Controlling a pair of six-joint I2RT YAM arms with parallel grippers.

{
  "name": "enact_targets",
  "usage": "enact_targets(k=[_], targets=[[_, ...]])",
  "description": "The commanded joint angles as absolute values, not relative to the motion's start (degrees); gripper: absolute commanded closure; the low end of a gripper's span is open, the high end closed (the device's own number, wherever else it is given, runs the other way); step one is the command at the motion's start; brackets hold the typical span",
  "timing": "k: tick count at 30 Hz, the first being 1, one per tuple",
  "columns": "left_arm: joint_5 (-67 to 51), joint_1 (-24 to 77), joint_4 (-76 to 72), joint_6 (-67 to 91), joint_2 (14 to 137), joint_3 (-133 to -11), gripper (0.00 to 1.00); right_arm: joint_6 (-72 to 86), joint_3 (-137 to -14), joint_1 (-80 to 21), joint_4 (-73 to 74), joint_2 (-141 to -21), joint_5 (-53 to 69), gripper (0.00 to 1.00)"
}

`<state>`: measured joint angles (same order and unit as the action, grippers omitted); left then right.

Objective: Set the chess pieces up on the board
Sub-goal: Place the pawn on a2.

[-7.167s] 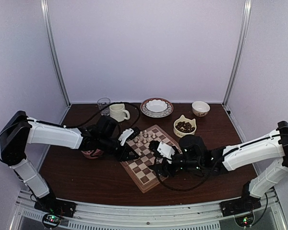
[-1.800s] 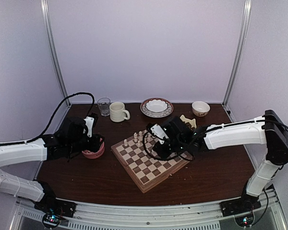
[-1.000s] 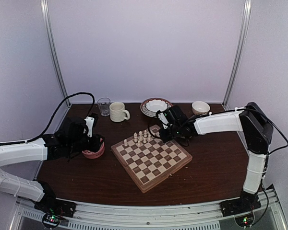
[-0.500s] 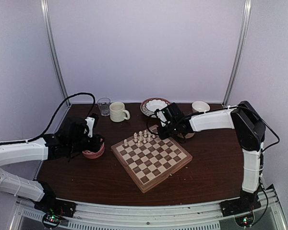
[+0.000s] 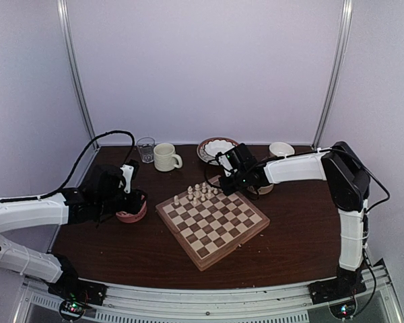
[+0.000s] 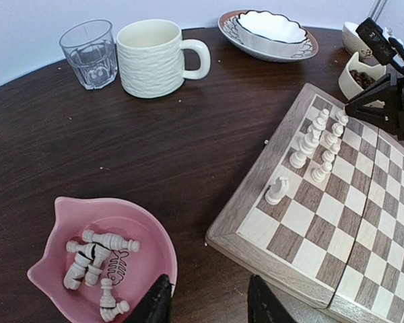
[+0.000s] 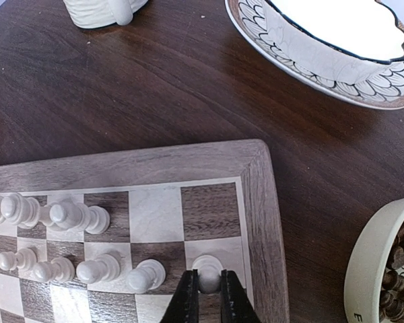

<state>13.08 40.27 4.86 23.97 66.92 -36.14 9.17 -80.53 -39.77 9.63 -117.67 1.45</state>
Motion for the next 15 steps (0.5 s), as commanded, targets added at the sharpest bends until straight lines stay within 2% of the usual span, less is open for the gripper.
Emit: enact_targets(k=[1,7,15], targets=[[13.54,40.23,4.74,24.3,67.42,-38.13,0.6,8.58,-82.18,-39.61,10.34,-118.85,0.9,0.89],[13.62,40.25,4.85,24.28,67.28,-38.12,0.6,8.35,-82.03,-39.64,10.43,-118.69,0.7,0.85],[13.62,40.25,4.86,24.35,67.25,-38.1,0.6,8.09,-82.31,-39.64,10.72,-118.63,0.31,0.84]])
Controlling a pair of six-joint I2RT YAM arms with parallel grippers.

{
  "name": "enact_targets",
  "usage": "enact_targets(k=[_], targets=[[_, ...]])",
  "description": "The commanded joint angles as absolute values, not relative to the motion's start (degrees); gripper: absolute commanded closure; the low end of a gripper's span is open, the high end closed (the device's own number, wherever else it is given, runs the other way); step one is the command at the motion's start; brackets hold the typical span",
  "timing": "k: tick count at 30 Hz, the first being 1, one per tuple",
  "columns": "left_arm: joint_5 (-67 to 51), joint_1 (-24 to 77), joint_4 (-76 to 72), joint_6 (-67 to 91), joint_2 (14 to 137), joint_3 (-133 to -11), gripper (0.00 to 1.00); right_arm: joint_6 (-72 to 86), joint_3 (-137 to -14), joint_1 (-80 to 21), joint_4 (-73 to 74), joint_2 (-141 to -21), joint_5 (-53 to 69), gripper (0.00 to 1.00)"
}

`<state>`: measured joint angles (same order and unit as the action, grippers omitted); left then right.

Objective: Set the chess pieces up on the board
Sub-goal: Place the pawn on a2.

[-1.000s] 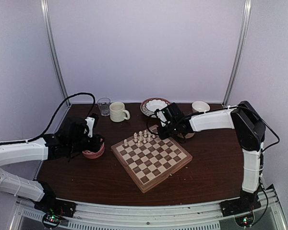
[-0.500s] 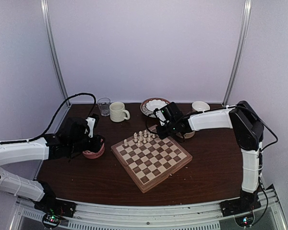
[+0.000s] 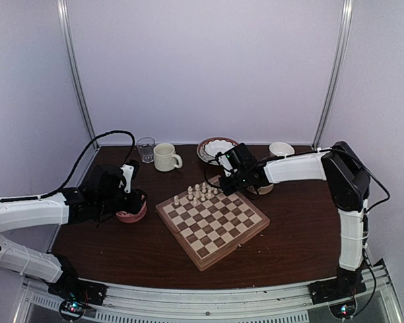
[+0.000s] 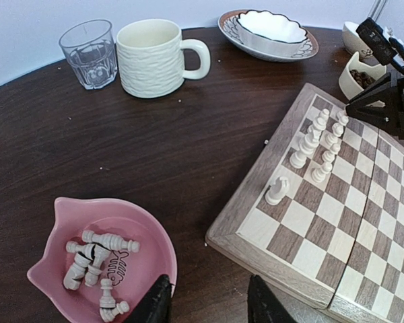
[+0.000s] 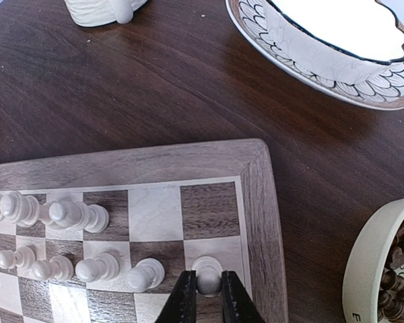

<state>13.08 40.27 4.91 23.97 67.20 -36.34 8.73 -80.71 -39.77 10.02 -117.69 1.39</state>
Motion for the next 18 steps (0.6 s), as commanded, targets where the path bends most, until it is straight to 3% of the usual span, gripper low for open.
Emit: enact_targets(k=[1,8,18], targets=[[13.58,40.25,4.91,24.35,67.26,-38.14,0.6,8.06,-82.39,-39.64,10.68,-118.7,0.35,0.84],[13.88,40.25,5.09,24.35,67.41,-38.23,0.6,7.91,-82.49,-39.64,10.72,-118.63,0.42,0.71],[14.02,40.25,5.15,24.52,67.41,-38.32,0.6,7.65,-82.77,-39.64,10.88,-118.95,0.35,0.78]])
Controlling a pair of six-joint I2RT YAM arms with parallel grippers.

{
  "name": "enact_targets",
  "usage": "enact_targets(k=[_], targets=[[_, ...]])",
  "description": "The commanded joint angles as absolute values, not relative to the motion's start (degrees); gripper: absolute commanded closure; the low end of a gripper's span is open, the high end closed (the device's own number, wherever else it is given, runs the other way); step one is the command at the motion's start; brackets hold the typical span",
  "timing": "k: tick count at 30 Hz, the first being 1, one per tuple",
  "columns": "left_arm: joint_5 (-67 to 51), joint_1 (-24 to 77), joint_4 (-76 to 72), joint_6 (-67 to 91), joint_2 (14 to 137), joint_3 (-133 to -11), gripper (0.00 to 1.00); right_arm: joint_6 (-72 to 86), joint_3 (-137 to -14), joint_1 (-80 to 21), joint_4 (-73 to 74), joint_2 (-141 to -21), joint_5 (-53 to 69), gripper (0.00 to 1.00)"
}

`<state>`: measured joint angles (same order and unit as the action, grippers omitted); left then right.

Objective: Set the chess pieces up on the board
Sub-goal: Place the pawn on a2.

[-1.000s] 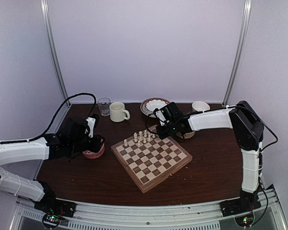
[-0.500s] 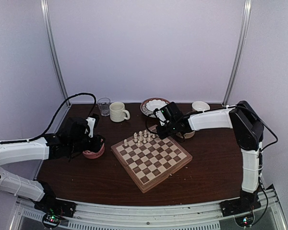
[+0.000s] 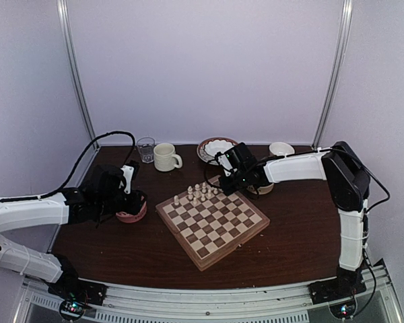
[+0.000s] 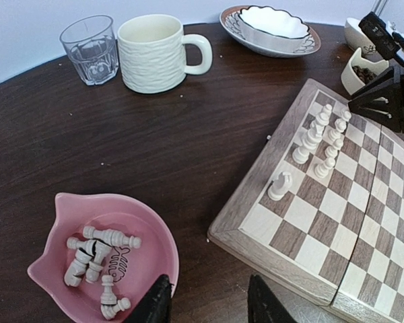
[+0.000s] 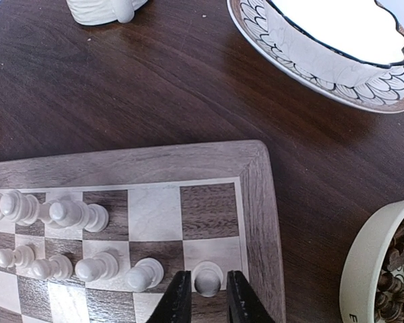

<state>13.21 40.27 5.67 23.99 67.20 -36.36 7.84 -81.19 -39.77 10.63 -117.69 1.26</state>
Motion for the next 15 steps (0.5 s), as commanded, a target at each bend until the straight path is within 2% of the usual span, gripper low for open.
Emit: enact_targets(k=[1,15], targets=[[14.06,40.25,5.16,24.52,67.48,-38.32,0.6,7.65,-82.79,-39.64,10.87,-119.02,0.35,0.79],[14.25,40.25,5.47,24.57,67.48,-38.41,0.6,6.96,-84.41,-39.64,11.26,-120.45,-1.51,0.82]])
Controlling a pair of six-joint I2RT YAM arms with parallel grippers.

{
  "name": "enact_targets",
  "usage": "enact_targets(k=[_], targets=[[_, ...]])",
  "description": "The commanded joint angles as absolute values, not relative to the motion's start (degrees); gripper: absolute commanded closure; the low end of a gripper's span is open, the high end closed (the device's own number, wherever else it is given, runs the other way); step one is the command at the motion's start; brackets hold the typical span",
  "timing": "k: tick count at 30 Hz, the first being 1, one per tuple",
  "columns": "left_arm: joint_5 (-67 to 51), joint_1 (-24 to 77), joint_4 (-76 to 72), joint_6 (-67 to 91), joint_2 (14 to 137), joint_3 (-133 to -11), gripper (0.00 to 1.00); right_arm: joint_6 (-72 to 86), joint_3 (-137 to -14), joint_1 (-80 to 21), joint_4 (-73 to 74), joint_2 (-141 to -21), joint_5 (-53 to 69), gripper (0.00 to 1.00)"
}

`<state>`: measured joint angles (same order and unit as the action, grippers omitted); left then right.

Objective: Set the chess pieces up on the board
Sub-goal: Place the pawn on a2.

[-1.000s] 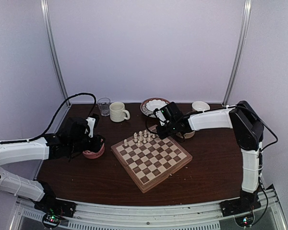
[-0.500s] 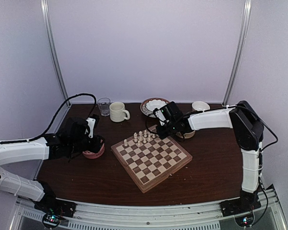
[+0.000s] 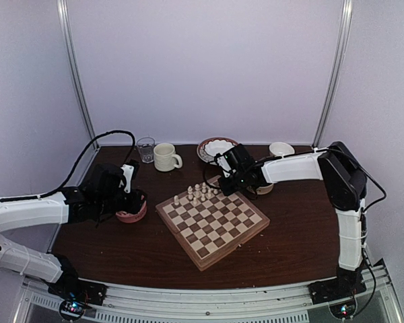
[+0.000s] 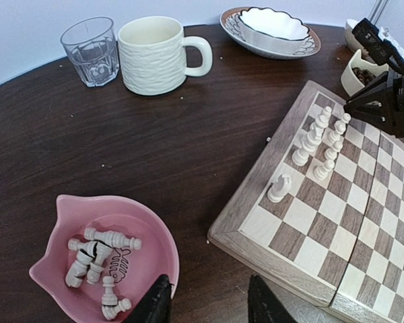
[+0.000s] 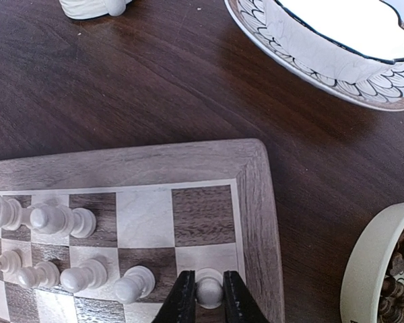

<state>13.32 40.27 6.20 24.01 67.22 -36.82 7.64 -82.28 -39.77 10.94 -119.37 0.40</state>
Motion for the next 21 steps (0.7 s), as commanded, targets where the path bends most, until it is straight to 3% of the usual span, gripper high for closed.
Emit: enact_targets(k=[1,12,17,21], targets=[[14.24,40.25,5.5,24.6,67.51,-38.39,0.6,6.87,-84.53,-39.64,11.31,-120.49,-1.58,0.82],[14.32,40.25,5.62,24.61,67.52,-38.49,0.6,6.59,-85.28,-39.59,11.47,-121.05,-1.64,0.83],[14.5,40.25,5.77,24.61,67.59,-38.58,0.6,6.59,-85.05,-39.64,11.43,-120.67,-1.54,0.72],[15.29,40.25,6.05,25.02,67.43,-38.44,0.6,6.59,-83.97,-39.62,10.76,-118.92,-1.4,0.69]])
